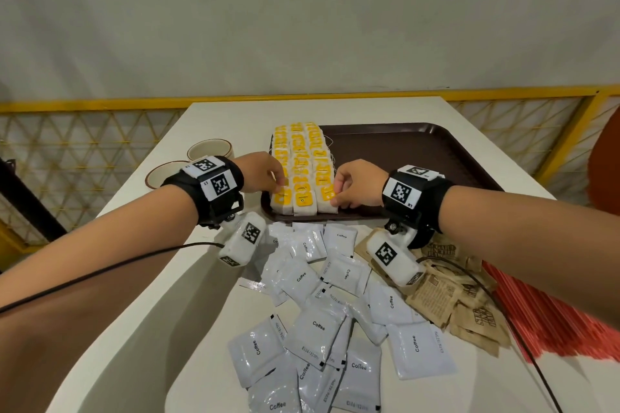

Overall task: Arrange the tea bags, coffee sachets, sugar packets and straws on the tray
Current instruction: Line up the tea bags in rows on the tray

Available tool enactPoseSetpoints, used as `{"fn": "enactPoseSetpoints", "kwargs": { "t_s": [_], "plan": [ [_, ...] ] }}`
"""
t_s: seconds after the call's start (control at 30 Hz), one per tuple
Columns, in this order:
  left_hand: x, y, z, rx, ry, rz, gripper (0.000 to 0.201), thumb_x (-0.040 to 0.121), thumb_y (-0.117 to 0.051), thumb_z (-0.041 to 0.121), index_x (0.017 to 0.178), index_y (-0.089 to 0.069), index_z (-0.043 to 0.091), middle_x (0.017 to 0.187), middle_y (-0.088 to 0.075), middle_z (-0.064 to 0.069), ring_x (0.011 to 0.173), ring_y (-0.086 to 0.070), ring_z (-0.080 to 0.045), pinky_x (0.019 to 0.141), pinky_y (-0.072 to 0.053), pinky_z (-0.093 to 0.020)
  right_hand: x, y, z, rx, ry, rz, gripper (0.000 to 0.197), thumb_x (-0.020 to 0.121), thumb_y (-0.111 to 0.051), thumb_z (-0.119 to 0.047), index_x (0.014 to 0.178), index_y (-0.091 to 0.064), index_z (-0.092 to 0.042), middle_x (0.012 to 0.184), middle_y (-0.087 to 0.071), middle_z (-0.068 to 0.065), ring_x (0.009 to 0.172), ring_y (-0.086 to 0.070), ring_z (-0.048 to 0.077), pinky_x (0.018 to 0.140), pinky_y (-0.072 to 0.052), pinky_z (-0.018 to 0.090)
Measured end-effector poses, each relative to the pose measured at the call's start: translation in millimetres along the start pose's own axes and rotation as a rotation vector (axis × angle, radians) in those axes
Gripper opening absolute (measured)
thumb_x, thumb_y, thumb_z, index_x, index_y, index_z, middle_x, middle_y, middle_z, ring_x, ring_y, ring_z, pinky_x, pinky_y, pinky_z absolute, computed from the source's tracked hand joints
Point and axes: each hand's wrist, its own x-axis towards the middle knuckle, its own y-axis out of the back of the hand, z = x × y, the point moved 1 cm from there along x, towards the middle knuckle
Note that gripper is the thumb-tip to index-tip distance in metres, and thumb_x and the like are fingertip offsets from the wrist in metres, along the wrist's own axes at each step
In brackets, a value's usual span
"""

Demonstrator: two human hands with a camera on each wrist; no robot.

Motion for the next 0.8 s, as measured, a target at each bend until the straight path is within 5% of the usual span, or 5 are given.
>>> {"fn": "enactPoseSetpoints", "kwargs": {
  "t_s": [0.17, 0.3, 0.47, 0.63, 0.8],
  "plan": [
    [2, 2, -5, -0.06, 0.027, 0.045, 0.016, 0.086, -0.068, 0.02, 0.099, -0.071, 0.011, 0.096, -0.059, 0.006, 0.087, -0.053, -0.009, 0.079, -0.041, -0.024, 0, 4, -1, -0.015, 0.004, -0.044, 0.016, 0.079, -0.077, -0.011, 0.078, -0.061, -0.008, 0.069, -0.063, 0.002, 0.047, -0.056, 0.002, 0.048, -0.047, 0.011],
    [3, 10, -3, -0.153, 0.044, 0.201, 0.016, 0.087, -0.067, 0.02, 0.098, -0.071, 0.009, 0.09, -0.061, 0.002, 0.084, -0.053, -0.011, 0.076, -0.04, -0.025, 7, 17, -1, 0.064, -0.029, 0.004, 0.014, 0.081, -0.075, -0.016, 0.08, -0.064, -0.007, 0.08, -0.066, 0.005, 0.066, -0.059, 0.01, 0.061, -0.054, 0.018],
    [14, 11, 13, -0.147, 0.019, 0.185, 0.019, 0.087, -0.066, 0.018, 0.102, -0.073, 0.008, 0.102, -0.067, -0.006, 0.089, -0.056, -0.013, 0.08, -0.043, -0.026, 21, 13, -3, 0.16, -0.054, 0.022, 0.012, 0.084, -0.068, 0.001, 0.095, -0.07, 0.003, 0.094, -0.067, 0.013, 0.074, -0.063, 0.013, 0.072, -0.056, 0.021],
    [30, 7, 9, -0.129, 0.094, 0.191, 0.024, 0.087, -0.066, 0.018, 0.107, -0.071, 0.008, 0.113, -0.066, -0.007, 0.102, -0.059, -0.019, 0.086, -0.046, -0.028, 38, 15, -1, 0.162, -0.119, 0.119, 0.012, 0.083, -0.066, 0.001, 0.081, -0.07, -0.01, 0.092, -0.068, 0.011, 0.078, -0.065, 0.018, 0.079, -0.058, 0.032],
    [44, 10, 4, -0.246, 0.143, 0.196, 0.026, 0.091, -0.06, 0.012, 0.115, -0.067, 0.005, 0.124, -0.062, -0.01, 0.113, -0.057, -0.024, 0.092, -0.043, -0.029, 59, 15, 0, 0.06, -0.15, 0.132, 0.028, 0.087, -0.055, 0.003, 0.112, -0.067, 0.004, 0.112, -0.067, 0.019, 0.095, -0.064, 0.027, 0.09, -0.053, 0.041]
  ]
}}
